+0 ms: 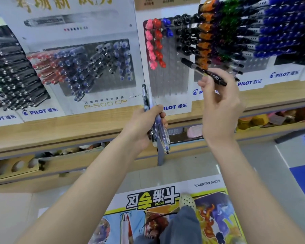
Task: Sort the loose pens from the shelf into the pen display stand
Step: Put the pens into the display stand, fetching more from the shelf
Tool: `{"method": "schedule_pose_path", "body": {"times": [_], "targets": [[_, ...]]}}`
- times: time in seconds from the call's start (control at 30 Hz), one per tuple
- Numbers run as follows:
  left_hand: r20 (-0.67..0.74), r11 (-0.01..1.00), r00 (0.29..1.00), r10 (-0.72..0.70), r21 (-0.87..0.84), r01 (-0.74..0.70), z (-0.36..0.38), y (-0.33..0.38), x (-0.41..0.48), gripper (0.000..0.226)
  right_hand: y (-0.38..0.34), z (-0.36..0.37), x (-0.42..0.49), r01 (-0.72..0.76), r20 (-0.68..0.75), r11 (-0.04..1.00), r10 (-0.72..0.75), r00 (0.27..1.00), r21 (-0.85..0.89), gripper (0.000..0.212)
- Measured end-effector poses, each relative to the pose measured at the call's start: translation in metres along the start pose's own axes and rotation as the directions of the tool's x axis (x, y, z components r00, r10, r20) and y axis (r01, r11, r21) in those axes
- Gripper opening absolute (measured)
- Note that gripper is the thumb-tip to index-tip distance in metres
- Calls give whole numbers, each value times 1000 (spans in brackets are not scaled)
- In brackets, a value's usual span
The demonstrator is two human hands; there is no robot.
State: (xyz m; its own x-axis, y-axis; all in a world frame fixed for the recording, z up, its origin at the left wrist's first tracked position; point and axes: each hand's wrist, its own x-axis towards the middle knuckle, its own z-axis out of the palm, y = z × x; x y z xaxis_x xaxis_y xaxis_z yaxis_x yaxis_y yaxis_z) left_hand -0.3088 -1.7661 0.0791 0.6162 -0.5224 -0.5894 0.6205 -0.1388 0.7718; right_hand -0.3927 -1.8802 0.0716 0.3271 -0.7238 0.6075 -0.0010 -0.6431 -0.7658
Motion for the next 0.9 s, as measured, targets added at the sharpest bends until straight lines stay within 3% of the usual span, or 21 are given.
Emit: {"method": "schedule_pose_path", "body": {"times": [0.23, 0.67, 0.9], "targets": [[-2, 998, 1000, 30, 51, -30, 3, -3, 1, 14, 2, 11, -5, 62, -3, 998, -62, 998, -20, 25], [-20, 996, 998, 65, 55, -64, 12, -5, 4, 14, 2, 31, 22, 148, 119, 977, -130, 984, -155, 24], [-33, 998, 998, 57, 41, -56, 13, -4, 3, 13, 0, 31, 23, 126, 118, 975, -105, 987, -181, 24]]}}
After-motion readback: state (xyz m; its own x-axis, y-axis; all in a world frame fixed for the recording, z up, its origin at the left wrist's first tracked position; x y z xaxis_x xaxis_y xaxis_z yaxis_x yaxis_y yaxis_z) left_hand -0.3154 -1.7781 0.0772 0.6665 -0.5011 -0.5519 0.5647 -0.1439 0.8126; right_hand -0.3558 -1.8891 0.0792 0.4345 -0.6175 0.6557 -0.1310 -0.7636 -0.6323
